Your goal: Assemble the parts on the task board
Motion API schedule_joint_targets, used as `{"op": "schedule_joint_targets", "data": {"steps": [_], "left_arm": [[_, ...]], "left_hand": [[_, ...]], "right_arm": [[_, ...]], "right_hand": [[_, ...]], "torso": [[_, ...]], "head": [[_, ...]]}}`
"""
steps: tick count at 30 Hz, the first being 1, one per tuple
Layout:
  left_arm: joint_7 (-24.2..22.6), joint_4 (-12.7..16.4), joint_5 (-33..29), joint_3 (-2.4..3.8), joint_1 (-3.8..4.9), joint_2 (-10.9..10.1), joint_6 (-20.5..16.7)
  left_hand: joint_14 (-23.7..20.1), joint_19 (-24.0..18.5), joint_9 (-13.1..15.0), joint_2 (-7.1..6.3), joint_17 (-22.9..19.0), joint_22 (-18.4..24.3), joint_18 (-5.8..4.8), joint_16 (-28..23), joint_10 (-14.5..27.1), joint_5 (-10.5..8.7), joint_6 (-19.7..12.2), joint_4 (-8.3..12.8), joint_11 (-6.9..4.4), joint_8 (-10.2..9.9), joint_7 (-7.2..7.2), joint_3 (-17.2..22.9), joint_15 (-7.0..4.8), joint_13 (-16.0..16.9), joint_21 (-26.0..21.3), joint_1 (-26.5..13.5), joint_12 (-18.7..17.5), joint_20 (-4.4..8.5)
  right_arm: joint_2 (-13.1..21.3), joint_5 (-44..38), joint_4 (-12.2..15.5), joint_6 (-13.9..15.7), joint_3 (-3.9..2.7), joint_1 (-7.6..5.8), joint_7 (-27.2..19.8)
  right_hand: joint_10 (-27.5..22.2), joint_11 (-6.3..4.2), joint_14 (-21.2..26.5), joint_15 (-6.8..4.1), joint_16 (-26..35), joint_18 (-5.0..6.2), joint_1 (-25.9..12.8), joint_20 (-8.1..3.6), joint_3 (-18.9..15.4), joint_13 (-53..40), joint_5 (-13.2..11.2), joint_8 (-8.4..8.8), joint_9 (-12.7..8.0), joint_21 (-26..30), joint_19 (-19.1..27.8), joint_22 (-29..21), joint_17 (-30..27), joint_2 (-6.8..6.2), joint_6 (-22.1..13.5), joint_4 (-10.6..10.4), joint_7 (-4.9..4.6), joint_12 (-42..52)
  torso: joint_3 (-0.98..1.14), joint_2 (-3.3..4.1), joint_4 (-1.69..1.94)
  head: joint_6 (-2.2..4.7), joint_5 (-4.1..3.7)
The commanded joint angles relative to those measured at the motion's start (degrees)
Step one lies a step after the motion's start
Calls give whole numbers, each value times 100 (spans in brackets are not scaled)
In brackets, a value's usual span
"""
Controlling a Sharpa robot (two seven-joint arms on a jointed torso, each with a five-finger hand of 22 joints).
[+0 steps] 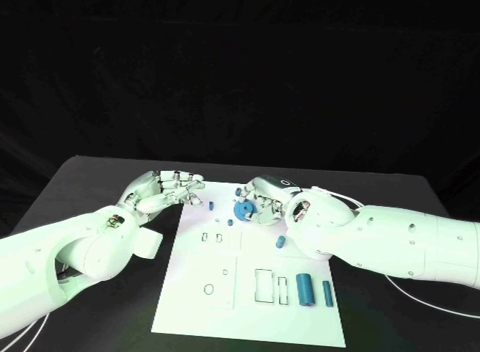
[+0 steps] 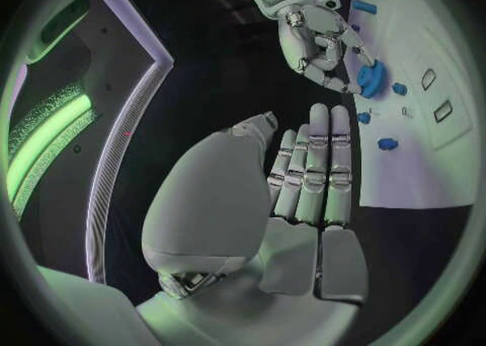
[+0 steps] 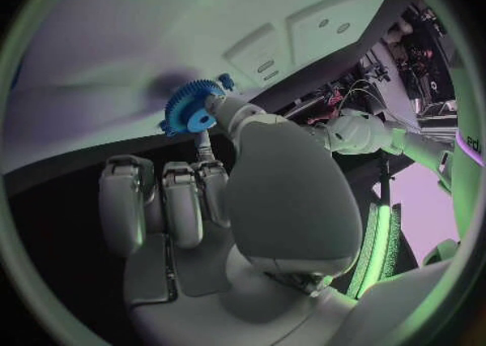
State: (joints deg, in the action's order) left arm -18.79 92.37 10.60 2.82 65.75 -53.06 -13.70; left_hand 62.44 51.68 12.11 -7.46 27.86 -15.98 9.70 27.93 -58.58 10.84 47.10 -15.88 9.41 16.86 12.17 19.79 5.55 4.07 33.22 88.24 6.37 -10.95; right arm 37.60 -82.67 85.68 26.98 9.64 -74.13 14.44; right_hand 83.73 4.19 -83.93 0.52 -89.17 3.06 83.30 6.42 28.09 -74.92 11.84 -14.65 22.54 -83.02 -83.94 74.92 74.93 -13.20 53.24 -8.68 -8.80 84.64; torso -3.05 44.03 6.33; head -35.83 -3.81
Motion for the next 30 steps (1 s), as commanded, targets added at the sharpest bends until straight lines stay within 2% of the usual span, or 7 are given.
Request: {"op": "schedule_joint_targets", "data": {"steps": [1,5,15,23,30], "left_arm": [[-22,11,-11,4,6,9,89],[-22,15,-11,4,6,9,87],[-25,9,-11,4,6,40,97],[-25,-2,-11,4,6,68,112],[-23,-13,-11,4,6,74,116]], "left_hand": [[-45,-40,5,-16,5,-5,54,19,8,-33,-40,-2,30,13,145,21,-6,8,20,-47,-22,2],[-50,-45,6,-17,11,-8,55,22,12,-33,-45,-1,31,12,147,26,-5,8,24,-52,-25,1],[-50,-45,6,-17,11,-8,55,22,12,-33,-45,-1,31,12,147,26,-5,8,24,-52,-25,1],[-50,-45,6,-17,11,-8,55,22,12,-33,-45,-1,31,12,147,26,-5,8,24,-52,-25,1],[-56,-52,9,-19,17,-10,55,27,16,-34,-51,-3,33,12,149,30,-3,9,30,-61,-28,-2]], "right_arm": [[-38,-337,5,201,-6,-8,-8],[-156,-556,-96,225,-7,-23,-10],[-506,-868,-441,254,-3,-30,292],[-704,-960,-660,230,0,-13,399],[-808,-949,-807,135,3,-3,396]], "right_hand": [[74,-18,-570,-51,-39,-109,-59,-27,42,-846,47,-40,29,-40,-124,888,1344,5,48,4,4,27],[70,-19,-568,-53,-37,-112,-93,-30,42,-841,56,-39,30,-50,-132,899,1338,-17,42,6,6,22],[67,-29,-567,-61,-36,-111,-164,-37,78,-834,136,-42,34,-45,-132,898,1334,-31,37,15,15,14],[57,-31,-569,-63,-37,-111,-165,-39,87,-822,150,-41,35,-45,-133,899,1339,-33,35,23,16,4],[55,-30,-567,-64,-36,-112,-174,-40,89,-820,155,-40,35,-47,-135,901,1333,-43,31,28,15,2]], "torso": [[-2,0,-1],[-7,-1,5],[-1,6,19],[2,5,-3],[-1,2,8]], "head": [[-5,2],[3,-8],[-2,-3],[3,6],[-7,6]]}}
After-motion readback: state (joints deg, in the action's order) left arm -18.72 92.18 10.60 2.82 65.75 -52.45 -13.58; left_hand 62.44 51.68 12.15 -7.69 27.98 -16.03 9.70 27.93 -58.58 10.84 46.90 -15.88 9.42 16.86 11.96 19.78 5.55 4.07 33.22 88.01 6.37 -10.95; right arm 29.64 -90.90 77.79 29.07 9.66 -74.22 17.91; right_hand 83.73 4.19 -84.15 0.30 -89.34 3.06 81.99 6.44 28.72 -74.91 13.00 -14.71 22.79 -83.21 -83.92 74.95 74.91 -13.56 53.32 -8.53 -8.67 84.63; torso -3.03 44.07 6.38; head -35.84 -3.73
